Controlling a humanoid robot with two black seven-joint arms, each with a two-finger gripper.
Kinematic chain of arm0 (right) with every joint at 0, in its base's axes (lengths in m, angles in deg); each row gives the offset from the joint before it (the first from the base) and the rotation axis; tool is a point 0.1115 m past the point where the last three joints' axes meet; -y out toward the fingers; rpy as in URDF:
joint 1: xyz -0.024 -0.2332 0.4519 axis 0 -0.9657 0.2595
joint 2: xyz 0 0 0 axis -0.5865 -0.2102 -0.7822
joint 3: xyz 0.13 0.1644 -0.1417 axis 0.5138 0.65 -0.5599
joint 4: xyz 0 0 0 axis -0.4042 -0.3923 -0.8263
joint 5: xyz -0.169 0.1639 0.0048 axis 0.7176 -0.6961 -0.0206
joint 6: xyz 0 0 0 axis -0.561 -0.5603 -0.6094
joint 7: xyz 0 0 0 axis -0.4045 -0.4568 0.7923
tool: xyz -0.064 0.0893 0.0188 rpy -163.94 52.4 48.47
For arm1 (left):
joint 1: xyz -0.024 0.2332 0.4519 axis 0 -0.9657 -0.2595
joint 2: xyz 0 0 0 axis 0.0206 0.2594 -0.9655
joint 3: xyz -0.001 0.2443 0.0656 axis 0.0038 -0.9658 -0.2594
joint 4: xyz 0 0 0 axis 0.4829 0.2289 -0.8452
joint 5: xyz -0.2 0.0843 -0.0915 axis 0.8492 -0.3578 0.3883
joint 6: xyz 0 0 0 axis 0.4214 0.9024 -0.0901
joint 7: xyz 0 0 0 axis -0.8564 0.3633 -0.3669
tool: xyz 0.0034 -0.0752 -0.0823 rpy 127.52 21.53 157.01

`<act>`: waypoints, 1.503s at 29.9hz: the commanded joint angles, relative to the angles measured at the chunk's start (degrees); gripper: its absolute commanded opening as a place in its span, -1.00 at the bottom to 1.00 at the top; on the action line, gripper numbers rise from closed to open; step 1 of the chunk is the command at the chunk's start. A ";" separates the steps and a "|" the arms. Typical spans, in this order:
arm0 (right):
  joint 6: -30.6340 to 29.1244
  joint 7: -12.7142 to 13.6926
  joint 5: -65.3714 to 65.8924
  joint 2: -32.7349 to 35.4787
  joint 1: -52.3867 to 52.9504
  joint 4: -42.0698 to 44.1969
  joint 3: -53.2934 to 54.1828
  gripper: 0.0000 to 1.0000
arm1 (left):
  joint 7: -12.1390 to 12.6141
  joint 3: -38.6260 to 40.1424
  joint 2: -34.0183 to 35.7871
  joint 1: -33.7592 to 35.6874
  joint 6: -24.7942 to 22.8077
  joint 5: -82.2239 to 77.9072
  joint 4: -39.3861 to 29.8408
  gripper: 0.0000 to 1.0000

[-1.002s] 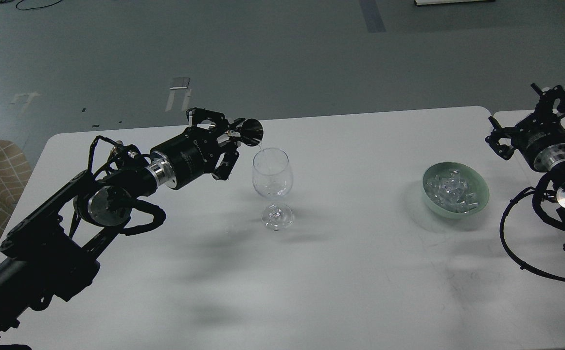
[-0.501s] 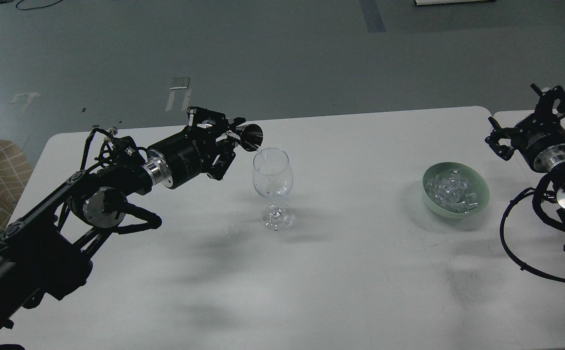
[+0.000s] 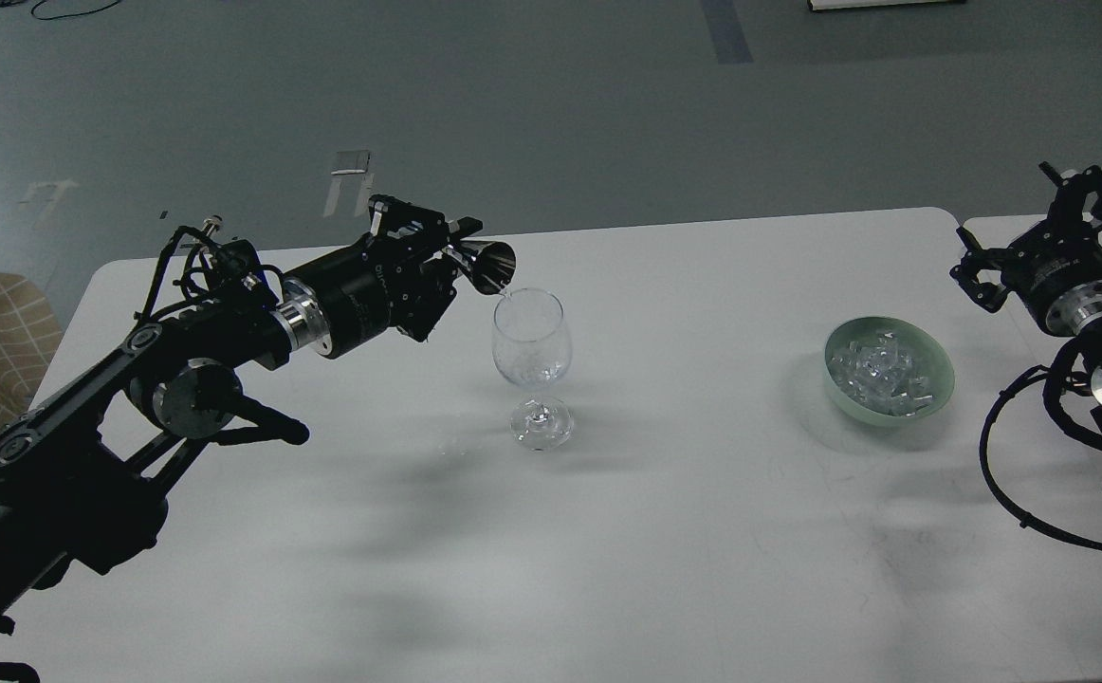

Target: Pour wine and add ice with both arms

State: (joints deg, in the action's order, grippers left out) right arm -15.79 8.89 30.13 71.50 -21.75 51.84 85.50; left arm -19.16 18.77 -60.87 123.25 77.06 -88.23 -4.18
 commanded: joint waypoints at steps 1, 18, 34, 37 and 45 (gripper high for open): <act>0.01 0.00 0.00 0.04 -0.08 0.09 -0.08 1.00 | 0.47 0.11 0.62 1.34 -0.17 -4.93 -0.95 -1.00; -0.08 -0.09 -0.09 0.21 -0.61 -0.17 0.18 1.00 | 1.79 -0.06 4.75 7.67 -0.96 -16.08 -6.49 -1.00; -0.08 -0.09 -0.09 0.30 0.09 0.01 0.18 1.00 | 3.98 0.02 7.04 12.07 -1.23 -28.84 -11.68 -1.00; -0.08 -0.09 -0.09 0.30 0.09 0.09 0.09 1.00 | 4.51 0.64 7.39 11.81 -1.14 -28.40 -12.64 -1.00; -0.08 0.18 -0.17 0.30 0.00 0.09 0.01 1.00 | 5.21 2.31 7.39 10.93 -0.35 -27.79 -13.26 -1.00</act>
State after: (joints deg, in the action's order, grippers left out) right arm -15.87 8.94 30.04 71.81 -21.69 51.94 85.58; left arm -14.06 20.41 -53.34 134.38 76.44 -116.56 -17.40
